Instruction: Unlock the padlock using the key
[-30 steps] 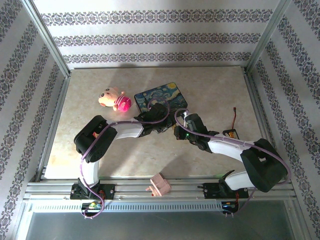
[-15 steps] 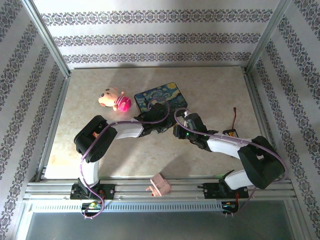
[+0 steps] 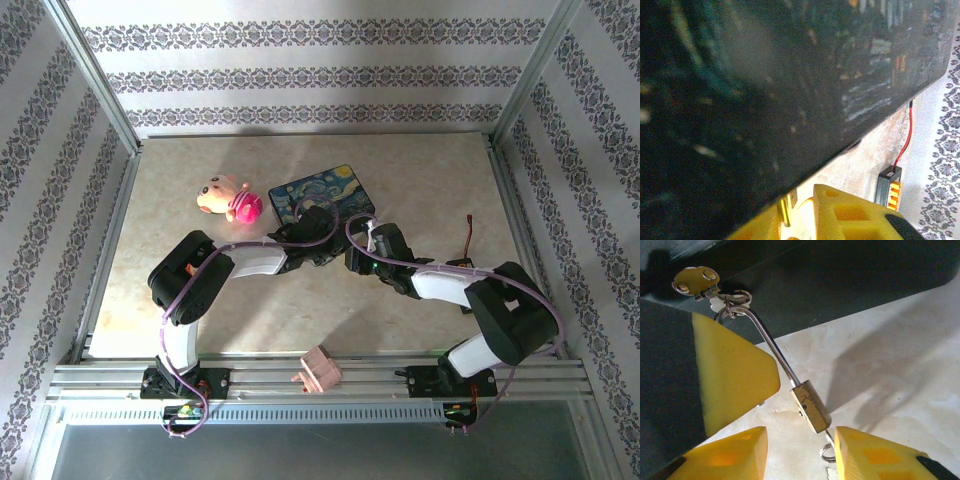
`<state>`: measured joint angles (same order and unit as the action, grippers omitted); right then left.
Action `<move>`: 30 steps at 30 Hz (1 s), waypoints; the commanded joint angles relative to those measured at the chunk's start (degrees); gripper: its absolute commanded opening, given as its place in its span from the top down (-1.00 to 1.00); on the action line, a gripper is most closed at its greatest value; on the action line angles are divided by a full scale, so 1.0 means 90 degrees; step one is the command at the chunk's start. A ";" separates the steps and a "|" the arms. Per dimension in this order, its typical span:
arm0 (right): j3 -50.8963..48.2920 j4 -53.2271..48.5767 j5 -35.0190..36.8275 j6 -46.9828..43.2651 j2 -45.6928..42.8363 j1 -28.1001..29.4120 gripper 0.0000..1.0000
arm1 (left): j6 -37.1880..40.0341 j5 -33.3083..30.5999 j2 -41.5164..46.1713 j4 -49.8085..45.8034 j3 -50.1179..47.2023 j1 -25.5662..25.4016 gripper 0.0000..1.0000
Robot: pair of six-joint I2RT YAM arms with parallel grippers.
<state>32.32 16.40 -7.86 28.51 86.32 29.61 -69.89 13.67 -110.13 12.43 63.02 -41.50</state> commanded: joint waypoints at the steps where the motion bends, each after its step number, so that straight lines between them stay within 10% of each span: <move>1: 0.0214 0.0419 0.0025 -0.0073 0.0019 -0.0060 0.22 | 0.0014 0.0123 0.0101 0.0089 -0.0021 -0.0057 0.59; 4: 0.0089 0.0350 0.0123 -0.0042 -0.0182 -0.0055 0.22 | 0.0038 0.0002 0.0193 -0.0022 -0.0124 -0.0052 0.54; 8: -0.0079 0.0038 0.0259 -0.0165 -0.0636 -0.0047 0.21 | 0.0152 -0.0093 0.0386 -0.0141 -0.0300 -0.0020 -0.23; 18: 0.0384 -0.1280 0.0575 -0.1165 -0.0881 -0.0038 0.22 | 0.0730 -0.0584 0.1501 -0.0567 -0.0610 -0.0009 -0.95; 30: 0.1141 -0.1422 0.0435 -0.1674 0.0376 -0.0064 0.36 | 0.1851 -0.1756 0.2754 -0.1827 -0.0817 0.0460 -0.99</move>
<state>40.56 4.56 -3.88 15.35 87.79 29.36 -58.22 2.20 -86.65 2.37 56.80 -39.18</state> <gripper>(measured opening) 0.326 0.992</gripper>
